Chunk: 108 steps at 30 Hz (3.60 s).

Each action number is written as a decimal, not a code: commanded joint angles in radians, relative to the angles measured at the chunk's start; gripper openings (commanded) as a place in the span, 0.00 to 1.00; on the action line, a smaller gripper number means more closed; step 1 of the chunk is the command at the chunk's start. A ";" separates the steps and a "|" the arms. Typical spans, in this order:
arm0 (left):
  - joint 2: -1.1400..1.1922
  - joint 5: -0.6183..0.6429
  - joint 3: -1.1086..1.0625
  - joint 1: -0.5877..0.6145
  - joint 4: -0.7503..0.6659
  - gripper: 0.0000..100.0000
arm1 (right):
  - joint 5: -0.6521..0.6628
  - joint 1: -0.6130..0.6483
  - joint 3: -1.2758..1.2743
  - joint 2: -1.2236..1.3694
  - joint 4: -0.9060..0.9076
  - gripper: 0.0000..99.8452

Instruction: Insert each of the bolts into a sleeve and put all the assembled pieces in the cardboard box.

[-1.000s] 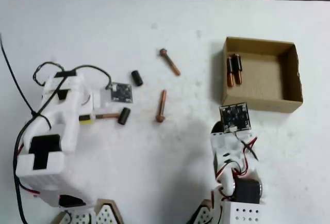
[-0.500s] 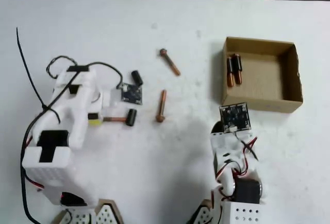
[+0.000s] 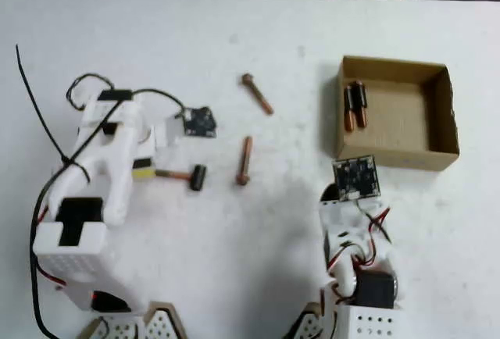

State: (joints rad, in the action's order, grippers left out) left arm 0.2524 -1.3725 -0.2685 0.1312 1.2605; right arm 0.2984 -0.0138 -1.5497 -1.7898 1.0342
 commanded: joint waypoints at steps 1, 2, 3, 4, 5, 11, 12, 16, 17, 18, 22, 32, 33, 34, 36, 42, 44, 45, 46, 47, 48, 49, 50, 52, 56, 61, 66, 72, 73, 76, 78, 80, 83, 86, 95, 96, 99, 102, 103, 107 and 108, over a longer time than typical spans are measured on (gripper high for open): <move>-0.012 0.083 0.041 -0.010 -0.006 0.10 | -0.002 0.001 0.006 -0.010 -0.025 0.02; -0.012 0.110 0.052 -0.010 -0.005 0.10 | -0.002 0.001 0.006 -0.010 -0.025 0.02; -0.012 0.144 0.069 -0.010 -0.002 0.10 | -0.002 0.001 0.006 -0.010 -0.025 0.02; -0.012 0.189 0.087 -0.010 0.003 0.10 | -0.002 0.001 0.006 -0.010 -0.025 0.02; -0.012 0.238 0.104 -0.010 0.018 0.10 | -0.002 0.001 0.006 -0.010 -0.025 0.02; -0.012 0.591 0.261 -0.056 0.195 0.10 | -0.002 0.001 0.006 -0.010 -0.025 0.02; -0.012 0.669 0.298 -0.068 0.230 0.10 | -0.002 0.001 0.006 -0.010 -0.025 0.02; -0.012 0.965 0.448 -0.107 0.347 0.10 | -0.002 0.001 0.006 -0.010 -0.025 0.02; -0.012 1.019 0.479 -0.116 0.371 0.10 | -0.002 0.001 0.006 -0.010 -0.025 0.02; -0.012 1.066 0.505 -0.124 0.397 0.10 | -0.002 0.001 0.006 -0.010 -0.025 0.02; -0.012 1.174 0.585 -0.131 0.503 0.10 | -0.002 0.001 0.006 -0.010 -0.025 0.02; -0.124 1.336 0.552 -0.131 0.525 0.10 | -0.002 0.001 0.006 -0.010 -0.025 0.02; -0.170 1.330 0.520 -0.140 0.523 0.10 | -0.002 0.001 0.006 -0.010 -0.025 0.02; -0.220 1.327 0.485 -0.148 0.522 0.10 | -0.002 0.001 0.006 -0.010 -0.025 0.02; -0.323 1.333 0.411 -0.153 0.517 0.10 | -0.002 0.001 0.006 -0.010 -0.025 0.02; -0.501 1.358 0.127 -0.116 0.428 0.10 | -0.002 0.001 0.006 -0.010 -0.025 0.02; -0.506 1.416 0.028 -0.088 0.356 0.10 | -0.002 0.001 0.006 -0.010 -0.024 0.02; -0.506 1.442 -0.012 -0.074 0.319 0.10 | -0.002 0.001 0.006 -0.010 -0.024 0.02; -0.506 1.462 -0.046 -0.065 0.279 0.10 | -0.002 0.001 0.006 -0.010 -0.022 0.02; -0.506 1.479 -0.075 -0.058 0.242 0.10 | -0.002 0.001 0.006 -0.010 -0.022 0.02; -0.506 1.490 -0.098 -0.054 0.213 0.10 | -0.002 0.001 0.006 -0.010 -0.022 0.02; -0.506 1.499 -0.117 -0.054 0.189 0.10 | -0.002 0.001 0.006 -0.010 -0.022 0.02; -0.506 1.508 -0.133 -0.054 0.167 0.10 | -0.002 0.001 0.006 -0.010 -0.022 0.02; -0.506 1.545 -0.158 -0.056 0.140 0.10 | -0.002 0.001 0.006 -0.010 -0.022 0.02; -0.506 1.599 -0.181 -0.056 0.114 0.10 | -0.002 0.001 0.006 -0.010 -0.022 0.02; -0.504 1.623 -0.183 -0.058 0.114 0.02 | -0.002 0.001 0.006 -0.010 -0.022 0.02; -0.503 1.679 -0.184 -0.053 0.114 0.02 | -0.002 0.001 0.006 -0.010 -0.021 0.02; -0.503 1.849 -0.183 -0.061 0.114 0.02 | -0.002 0.001 0.006 -0.010 -0.021 0.02; -0.503 1.881 -0.183 -0.064 0.109 0.02 | -0.002 0.001 0.006 -0.010 -0.021 0.02; -0.503 1.989 -0.196 -0.062 0.089 0.02 | -0.002 0.001 0.006 -0.010 -0.021 0.02; -0.503 2.039 -0.232 -0.067 0.043 0.02 | -0.002 0.001 0.006 -0.010 -0.021 0.02; -0.504 2.062 -0.278 -0.064 -0.032 0.02 | -0.002 0.001 0.006 -0.010 -0.021 0.02; -0.504 2.068 -0.336 -0.064 -0.127 0.02 | -0.002 -0.001 0.006 -0.010 -0.021 0.02; -0.504 2.079 -0.370 -0.067 -0.178 0.03 | -0.002 -0.001 0.006 -0.010 -0.021 0.02; -0.504 2.190 -0.381 -0.062 -0.193 0.28 | -0.002 -0.001 0.006 -0.010 -0.021 0.02; -0.504 2.190 -0.381 -0.062 -0.193 0.27 | -0.002 -0.001 0.006 -0.010 -0.021 0.02; -0.503 2.190 -0.382 -0.062 -0.196 0.24 | -0.002 -0.001 0.006 -0.010 -0.021 0.02; -0.503 2.191 -0.413 -0.062 -0.218 0.23 | -0.002 -0.001 0.006 -0.010 -0.021 0.02; -0.503 2.191 -0.436 -0.062 -0.236 0.23 | -0.002 -0.001 0.006 -0.010 -0.021 0.02; -0.504 2.191 -0.529 -0.062 -0.345 0.23 | -0.002 -0.001 0.006 -0.010 -0.021 0.02; -0.504 2.191 -0.545 -0.061 -0.374 0.23 | -0.002 -0.001 0.006 -0.010 -0.021 0.02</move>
State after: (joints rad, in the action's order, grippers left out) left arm -0.2079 0.8048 -0.7702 0.0683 1.0012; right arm 0.2984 -0.0138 -1.5497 -1.7898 1.0342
